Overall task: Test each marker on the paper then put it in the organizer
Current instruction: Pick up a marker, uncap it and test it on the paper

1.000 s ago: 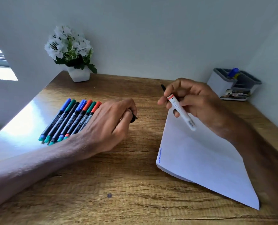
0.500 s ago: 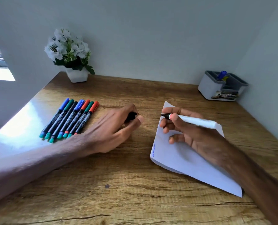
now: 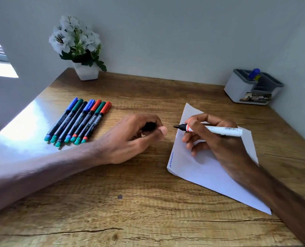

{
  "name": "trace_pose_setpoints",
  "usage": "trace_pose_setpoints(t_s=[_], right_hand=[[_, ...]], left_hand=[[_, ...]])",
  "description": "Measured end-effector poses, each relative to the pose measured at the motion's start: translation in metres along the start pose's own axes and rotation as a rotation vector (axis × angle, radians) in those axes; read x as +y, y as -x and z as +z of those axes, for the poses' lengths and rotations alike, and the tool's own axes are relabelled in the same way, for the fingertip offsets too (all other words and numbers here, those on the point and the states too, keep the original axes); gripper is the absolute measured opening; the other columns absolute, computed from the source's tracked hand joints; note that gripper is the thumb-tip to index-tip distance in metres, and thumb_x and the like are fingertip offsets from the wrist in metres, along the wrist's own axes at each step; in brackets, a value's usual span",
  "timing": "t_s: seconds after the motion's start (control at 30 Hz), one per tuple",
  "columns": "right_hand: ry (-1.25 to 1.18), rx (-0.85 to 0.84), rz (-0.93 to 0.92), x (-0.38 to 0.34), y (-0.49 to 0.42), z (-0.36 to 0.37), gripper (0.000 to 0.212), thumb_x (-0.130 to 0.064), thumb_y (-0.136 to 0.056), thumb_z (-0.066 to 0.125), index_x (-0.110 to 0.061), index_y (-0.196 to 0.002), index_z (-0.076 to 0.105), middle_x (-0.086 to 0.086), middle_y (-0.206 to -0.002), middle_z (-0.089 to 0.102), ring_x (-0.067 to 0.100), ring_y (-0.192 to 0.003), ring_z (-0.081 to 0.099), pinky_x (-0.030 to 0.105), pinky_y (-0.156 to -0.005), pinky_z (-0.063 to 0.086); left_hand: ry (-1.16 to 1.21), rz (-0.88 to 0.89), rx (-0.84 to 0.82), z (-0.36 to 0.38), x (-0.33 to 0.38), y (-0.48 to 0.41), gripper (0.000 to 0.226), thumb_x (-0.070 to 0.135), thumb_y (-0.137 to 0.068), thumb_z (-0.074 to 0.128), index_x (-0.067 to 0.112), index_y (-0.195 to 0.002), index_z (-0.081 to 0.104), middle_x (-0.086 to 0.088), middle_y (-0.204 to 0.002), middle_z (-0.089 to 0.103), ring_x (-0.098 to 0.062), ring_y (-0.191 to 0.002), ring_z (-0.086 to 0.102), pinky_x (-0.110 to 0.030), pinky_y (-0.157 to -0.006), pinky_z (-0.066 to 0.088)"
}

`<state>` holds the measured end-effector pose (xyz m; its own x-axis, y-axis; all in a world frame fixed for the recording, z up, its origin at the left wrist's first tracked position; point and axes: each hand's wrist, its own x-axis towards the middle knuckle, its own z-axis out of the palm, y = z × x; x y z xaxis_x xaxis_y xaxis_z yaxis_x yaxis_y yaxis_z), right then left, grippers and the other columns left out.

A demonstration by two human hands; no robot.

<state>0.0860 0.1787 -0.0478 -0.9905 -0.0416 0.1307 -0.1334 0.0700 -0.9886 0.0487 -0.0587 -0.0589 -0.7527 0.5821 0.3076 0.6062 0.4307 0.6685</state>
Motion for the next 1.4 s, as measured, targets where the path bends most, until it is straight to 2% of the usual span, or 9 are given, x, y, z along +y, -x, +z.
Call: trace_pose_setpoints(t_s=[0.07, 0.17, 0.33, 0.5, 0.67, 0.83, 1.03, 1.27, 1.4], right_hand=[[-0.007, 0.002, 0.006, 0.002, 0.001, -0.001, 0.02, -0.014, -0.094, 0.068, 0.003, -0.105, 0.071, 0.024, -0.085, 0.075, 0.031, -0.067, 0.071, 0.034, -0.055, 0.061], [-0.009, -0.01, 0.005, 0.004, 0.001, -0.003, 0.018, -0.008, -0.095, 0.067, 0.0, -0.11, 0.072, 0.021, -0.091, 0.077, 0.031, -0.078, 0.076, 0.034, -0.062, 0.063], [-0.006, -0.026, -0.017, 0.007, 0.001, -0.007, 0.017, -0.004, -0.091, 0.07, -0.001, -0.108, 0.073, 0.019, -0.093, 0.078, 0.033, -0.082, 0.077, 0.04, -0.068, 0.065], [-0.04, -0.023, -0.089, 0.013, 0.0, -0.01, 0.005, 0.001, -0.08, 0.069, -0.003, -0.081, 0.072, 0.012, -0.065, 0.064, 0.022, -0.055, 0.054, 0.037, -0.053, 0.059], [0.062, -0.134, -0.2, 0.013, 0.004, -0.01, 0.015, -0.012, -0.073, 0.072, 0.0, -0.073, 0.065, 0.007, -0.068, 0.065, 0.03, -0.04, 0.059, 0.03, -0.042, 0.05], [0.216, -0.234, -0.295, 0.007, 0.004, -0.003, 0.004, 0.003, -0.078, 0.069, 0.0, -0.075, 0.067, 0.012, -0.06, 0.065, 0.029, -0.037, 0.057, 0.029, -0.038, 0.045], [0.36, -0.307, -0.333, 0.013, 0.0, 0.007, 0.008, 0.003, -0.073, 0.069, -0.004, -0.071, 0.069, -0.011, -0.058, 0.062, 0.002, -0.045, 0.045, 0.017, -0.046, 0.033], [0.382, -0.283, -0.402, 0.014, 0.001, 0.005, 0.01, -0.015, -0.074, 0.07, -0.006, -0.07, 0.068, 0.001, -0.058, 0.061, 0.014, -0.045, 0.047, 0.021, -0.045, 0.034], [0.411, -0.291, -0.385, 0.014, 0.002, 0.005, 0.003, -0.002, -0.073, 0.071, -0.003, -0.071, 0.068, 0.006, -0.057, 0.061, 0.019, -0.044, 0.045, 0.021, -0.044, 0.032]], left_hand=[[0.037, 0.003, -0.035, 0.0, 0.002, 0.001, 0.017, 0.046, -0.096, 0.067, 0.029, -0.098, 0.068, 0.007, -0.067, 0.054, -0.006, -0.057, 0.047, -0.028, -0.05, 0.038], [0.103, -0.013, -0.072, 0.001, 0.005, 0.003, 0.031, 0.047, -0.085, 0.079, 0.03, -0.109, 0.068, 0.007, -0.068, 0.045, -0.005, -0.058, 0.043, -0.033, -0.052, 0.039], [0.039, -0.002, -0.163, 0.001, 0.008, 0.004, 0.054, 0.043, -0.076, 0.088, 0.032, -0.124, 0.066, 0.012, -0.073, 0.051, -0.007, -0.065, 0.053, -0.02, -0.056, 0.04], [0.008, -0.007, -0.219, 0.001, 0.008, 0.002, 0.065, 0.042, -0.078, 0.087, 0.029, -0.137, 0.062, 0.05, -0.093, 0.055, 0.02, -0.089, 0.057, -0.001, -0.071, 0.04], [-0.052, -0.027, -0.238, 0.001, 0.007, 0.001, 0.071, 0.058, -0.077, 0.082, 0.038, -0.14, 0.058, 0.02, -0.133, 0.065, 0.009, -0.11, 0.06, -0.014, -0.089, 0.052], [-0.041, -0.058, -0.252, 0.002, 0.01, 0.001, 0.073, 0.064, -0.074, 0.081, 0.038, -0.139, 0.059, 0.019, -0.133, 0.066, 0.007, -0.11, 0.062, -0.018, -0.088, 0.055], [-0.017, -0.051, -0.235, 0.004, 0.009, 0.001, 0.071, 0.057, -0.075, 0.084, 0.031, -0.137, 0.063, 0.016, -0.12, 0.072, 0.0, -0.1, 0.069, -0.028, -0.084, 0.058], [0.013, -0.046, -0.243, 0.003, 0.008, 0.001, 0.071, 0.062, -0.075, 0.082, 0.033, -0.137, 0.063, 0.017, -0.131, 0.068, 0.003, -0.112, 0.065, -0.025, -0.09, 0.057], [-0.002, -0.046, -0.234, 0.003, 0.009, 0.001, 0.07, 0.061, -0.075, 0.083, 0.033, -0.136, 0.063, 0.018, -0.124, 0.069, 0.004, -0.106, 0.066, -0.022, -0.085, 0.056]])
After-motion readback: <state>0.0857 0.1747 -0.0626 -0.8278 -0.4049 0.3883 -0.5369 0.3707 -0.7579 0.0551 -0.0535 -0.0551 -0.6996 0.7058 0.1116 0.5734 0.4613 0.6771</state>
